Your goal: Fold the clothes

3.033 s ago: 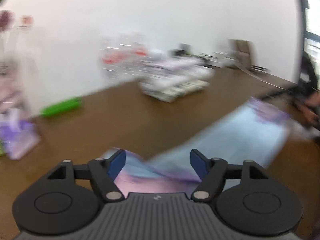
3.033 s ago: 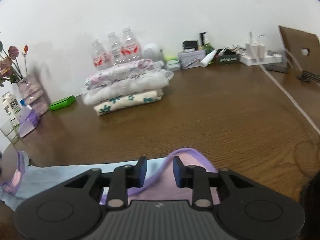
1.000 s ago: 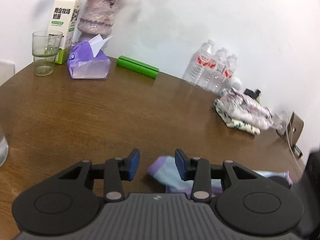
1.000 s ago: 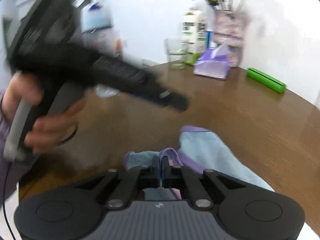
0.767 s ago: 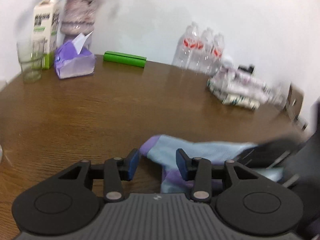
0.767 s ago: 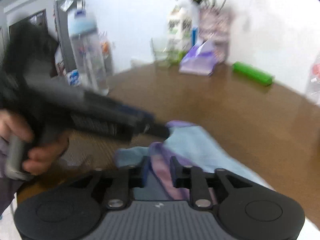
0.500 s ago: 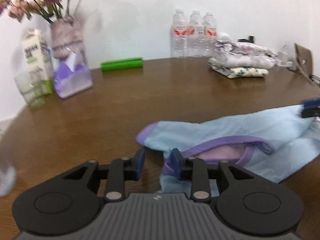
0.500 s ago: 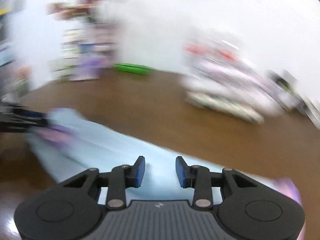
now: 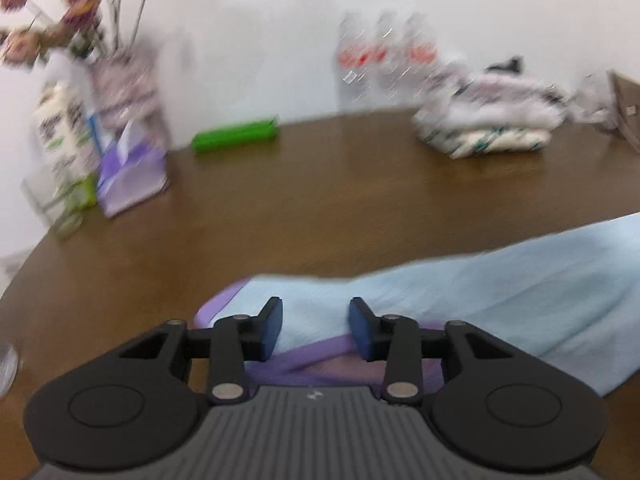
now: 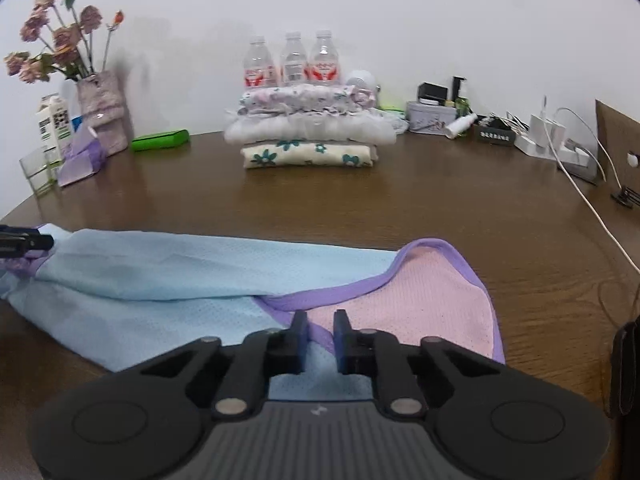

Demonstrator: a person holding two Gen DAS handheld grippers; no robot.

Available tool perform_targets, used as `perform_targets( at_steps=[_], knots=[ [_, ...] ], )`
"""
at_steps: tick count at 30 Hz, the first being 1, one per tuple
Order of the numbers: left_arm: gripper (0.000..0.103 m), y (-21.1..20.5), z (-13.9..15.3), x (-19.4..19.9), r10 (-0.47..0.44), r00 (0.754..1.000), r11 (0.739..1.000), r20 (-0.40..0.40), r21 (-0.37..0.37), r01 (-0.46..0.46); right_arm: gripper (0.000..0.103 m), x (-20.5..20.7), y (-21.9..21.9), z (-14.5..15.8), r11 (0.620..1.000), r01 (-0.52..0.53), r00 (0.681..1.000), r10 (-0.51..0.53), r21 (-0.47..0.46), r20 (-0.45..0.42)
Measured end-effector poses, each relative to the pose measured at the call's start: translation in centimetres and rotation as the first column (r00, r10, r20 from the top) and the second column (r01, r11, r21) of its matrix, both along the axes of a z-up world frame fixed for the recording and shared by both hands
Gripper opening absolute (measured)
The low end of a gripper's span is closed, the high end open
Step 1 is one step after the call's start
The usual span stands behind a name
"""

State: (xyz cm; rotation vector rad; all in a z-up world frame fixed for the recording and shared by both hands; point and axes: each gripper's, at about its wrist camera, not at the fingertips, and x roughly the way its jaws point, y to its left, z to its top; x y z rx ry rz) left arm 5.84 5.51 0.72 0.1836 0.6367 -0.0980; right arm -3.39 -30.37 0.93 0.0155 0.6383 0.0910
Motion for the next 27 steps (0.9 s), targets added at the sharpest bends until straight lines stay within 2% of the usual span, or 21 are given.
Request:
perform_targets(
  at_steps=[3, 7, 9, 11, 12, 13, 14, 16, 17, 18, 20, 22, 24, 27],
  knots=[
    [0.033, 0.0, 0.0, -0.8, 0.024, 0.999, 1.0, -0.025, 0.0, -0.024, 0.003, -0.6, 0.3, 0.5, 0.999, -0.026, 0.999, 0.025, -0.043, -0.023],
    [0.032, -0.4, 0.5, -2.8, 0.039, 0.998, 0.999, -0.054, -0.003, -0.039, 0.003, -1.4, -0.7, 1.1, 0.998, -0.017, 0.998, 0.014, -0.058, -0.061],
    [0.032, -0.4, 0.7, -3.8, 0.038, 0.997, 0.999, -0.063, -0.014, -0.038, 0.01, -1.4, -1.7, 1.5, 1.0, -0.004, 0.996, 0.003, -0.009, -0.087],
    [0.034, -0.2, 1.4, -4.6, 0.044, 0.997, 0.998, -0.06, -0.037, -0.047, 0.014, -1.0, -3.3, 2.3, 0.996, 0.008, 0.998, -0.002, 0.088, -0.064],
    [0.036, 0.0, 2.1, -4.9, 0.037, 0.998, 0.997, -0.041, -0.068, -0.04, 0.025, -0.6, -4.2, 2.9, 0.99, 0.028, 0.999, -0.023, 0.135, -0.036],
    [0.045, 0.2, 2.8, -5.0, 0.03, 0.999, 0.995, -0.023, -0.095, -0.032, 0.031, 0.1, -5.1, 3.2, 0.983, 0.057, 0.998, -0.055, 0.177, -0.017],
    [0.052, 0.0, 3.1, -4.7, 0.021, 1.0, 0.994, -0.01, -0.107, -0.022, 0.03, 1.2, -5.9, 3.1, 0.972, 0.104, 0.995, -0.103, 0.209, -0.013],
    [0.054, -0.5, 3.5, -3.9, 0.005, 1.0, 0.993, 0.011, -0.121, -0.004, 0.024, 3.4, -7.0, 2.4, 0.953, 0.177, 0.984, -0.172, 0.247, -0.043],
    [0.052, -0.9, 3.0, -3.2, 0.003, 1.0, 0.996, 0.003, -0.09, -0.003, 0.018, 4.5, -7.4, 2.0, 0.942, 0.211, 0.978, -0.2, 0.26, -0.066],
    [0.05, -1.3, 2.4, -2.5, 0.006, 1.0, 0.998, -0.007, -0.062, -0.006, 0.0, 5.3, -7.7, 1.5, 0.935, 0.232, 0.972, -0.217, 0.269, -0.085],
    [0.043, -1.1, 1.3, -1.4, 0.05, 0.997, 0.997, -0.051, -0.053, -0.052, 0.0, 5.2, -7.7, 1.0, 0.932, 0.239, 0.97, -0.22, 0.271, -0.101],
    [0.043, -0.4, 0.6, -1.0, 0.073, 0.994, 0.994, -0.082, -0.079, -0.08, 0.0, 4.2, -7.6, 1.1, 0.939, 0.247, 0.969, -0.233, 0.241, -0.087],
    [0.044, 0.1, 0.5, -1.1, 0.071, 0.995, 0.992, -0.075, -0.097, -0.079, 0.0, 3.8, -7.8, 0.9, 0.939, 0.258, 0.966, -0.244, 0.229, -0.086],
    [0.045, 0.1, 0.5, -0.9, 0.077, 0.995, 0.994, -0.069, -0.073, -0.082, 0.003, 3.6, -7.8, 0.5, 0.943, 0.261, 0.965, -0.249, 0.207, -0.084]
  ],
)
